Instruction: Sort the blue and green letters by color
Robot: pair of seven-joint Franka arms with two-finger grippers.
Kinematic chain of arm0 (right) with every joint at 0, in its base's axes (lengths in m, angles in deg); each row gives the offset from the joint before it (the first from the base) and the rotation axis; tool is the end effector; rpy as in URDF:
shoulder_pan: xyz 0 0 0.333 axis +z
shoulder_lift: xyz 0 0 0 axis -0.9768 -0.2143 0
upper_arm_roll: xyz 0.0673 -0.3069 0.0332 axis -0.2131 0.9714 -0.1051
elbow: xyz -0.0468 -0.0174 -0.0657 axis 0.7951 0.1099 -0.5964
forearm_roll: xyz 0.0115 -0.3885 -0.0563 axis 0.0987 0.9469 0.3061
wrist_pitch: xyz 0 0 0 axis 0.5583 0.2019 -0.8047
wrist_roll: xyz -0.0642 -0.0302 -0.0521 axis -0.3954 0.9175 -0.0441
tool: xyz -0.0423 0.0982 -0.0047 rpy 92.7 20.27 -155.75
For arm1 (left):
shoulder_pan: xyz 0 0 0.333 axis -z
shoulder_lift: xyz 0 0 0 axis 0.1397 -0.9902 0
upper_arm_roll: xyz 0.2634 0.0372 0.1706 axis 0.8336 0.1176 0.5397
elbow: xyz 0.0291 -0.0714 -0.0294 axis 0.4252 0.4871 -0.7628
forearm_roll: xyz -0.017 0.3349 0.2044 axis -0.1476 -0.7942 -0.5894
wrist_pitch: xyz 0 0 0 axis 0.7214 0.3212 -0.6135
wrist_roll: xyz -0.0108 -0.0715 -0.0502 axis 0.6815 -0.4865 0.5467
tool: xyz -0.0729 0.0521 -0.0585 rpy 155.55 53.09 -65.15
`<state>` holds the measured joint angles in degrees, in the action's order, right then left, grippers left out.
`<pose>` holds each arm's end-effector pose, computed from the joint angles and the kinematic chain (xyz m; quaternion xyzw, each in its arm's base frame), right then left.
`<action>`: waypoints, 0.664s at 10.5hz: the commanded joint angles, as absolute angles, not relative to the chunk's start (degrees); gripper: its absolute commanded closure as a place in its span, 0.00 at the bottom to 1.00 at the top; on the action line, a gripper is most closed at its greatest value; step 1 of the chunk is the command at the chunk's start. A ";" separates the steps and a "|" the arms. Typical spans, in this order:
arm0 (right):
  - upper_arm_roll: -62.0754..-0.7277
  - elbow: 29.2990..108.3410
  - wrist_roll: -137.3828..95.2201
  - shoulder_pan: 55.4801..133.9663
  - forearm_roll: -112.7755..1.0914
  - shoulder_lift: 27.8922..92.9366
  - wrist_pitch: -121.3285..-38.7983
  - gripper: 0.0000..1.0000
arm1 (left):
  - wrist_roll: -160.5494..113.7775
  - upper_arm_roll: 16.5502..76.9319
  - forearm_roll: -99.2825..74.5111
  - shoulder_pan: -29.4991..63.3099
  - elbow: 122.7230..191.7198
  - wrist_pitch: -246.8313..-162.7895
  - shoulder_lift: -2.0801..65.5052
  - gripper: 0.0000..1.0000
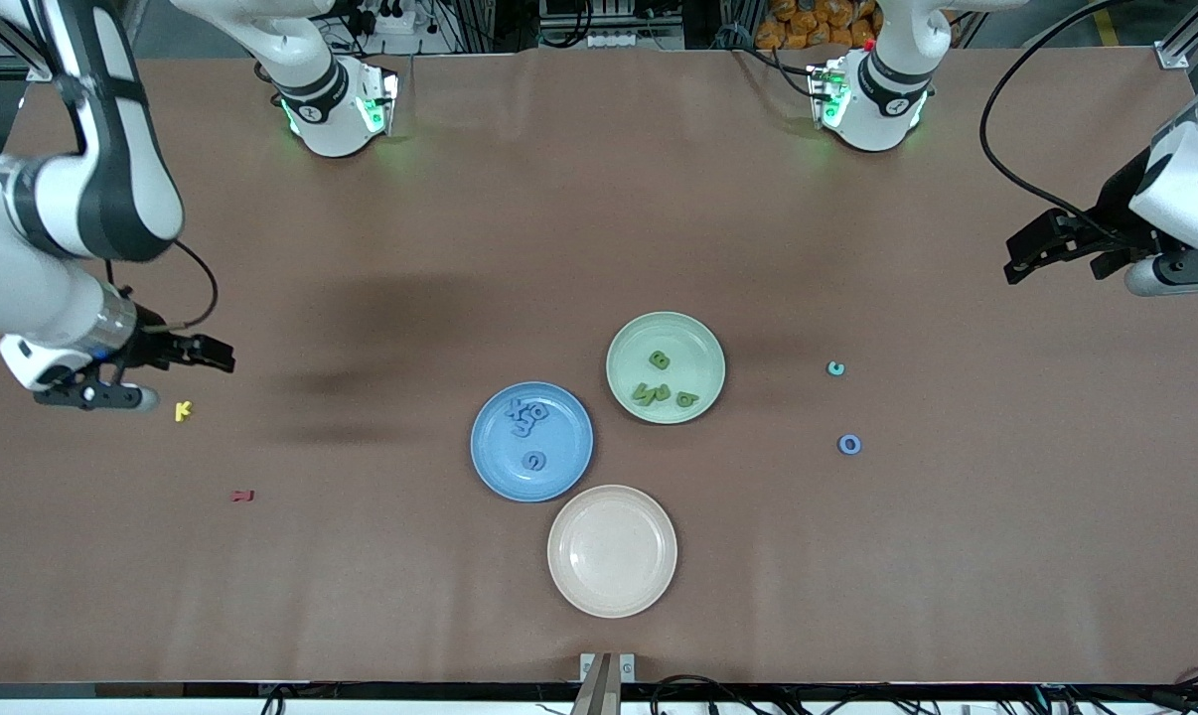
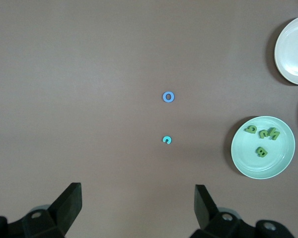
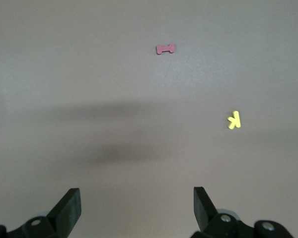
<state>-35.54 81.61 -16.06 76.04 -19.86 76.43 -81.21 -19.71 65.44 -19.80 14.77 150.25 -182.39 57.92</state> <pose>0.5813 -0.0281 0.4100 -0.9993 0.0290 0.0223 0.0064 0.5548 -0.0636 0.6160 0.9991 0.0344 0.0196 0.0167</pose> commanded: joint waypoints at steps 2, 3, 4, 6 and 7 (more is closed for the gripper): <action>-37.20 77.86 -15.43 75.43 -18.73 85.02 -73.46 0.00 | -20.34 65.59 -20.32 14.71 150.06 -183.36 57.33 0.00; -37.20 73.47 -15.43 75.86 -18.73 84.85 -70.90 0.00 | -20.43 65.68 -20.32 14.71 150.06 -183.36 57.33 0.00; -37.20 69.07 -15.35 76.39 -18.65 84.76 -68.09 0.00 | -20.52 65.68 -20.32 14.71 150.14 -183.36 57.33 0.00; -36.68 62.37 -15.26 76.75 -18.56 84.49 -62.12 0.00 | -20.78 65.68 -20.32 14.71 150.15 -183.36 57.25 0.00; -36.41 59.30 -15.00 76.83 -18.47 84.15 -58.87 0.00 | -20.78 65.68 -20.32 14.71 150.15 -183.36 57.25 0.00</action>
<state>-36.91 66.40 -16.05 76.47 -19.69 85.52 -65.10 -19.75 65.53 -19.80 14.70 150.24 -183.04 57.18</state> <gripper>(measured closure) 0.000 0.000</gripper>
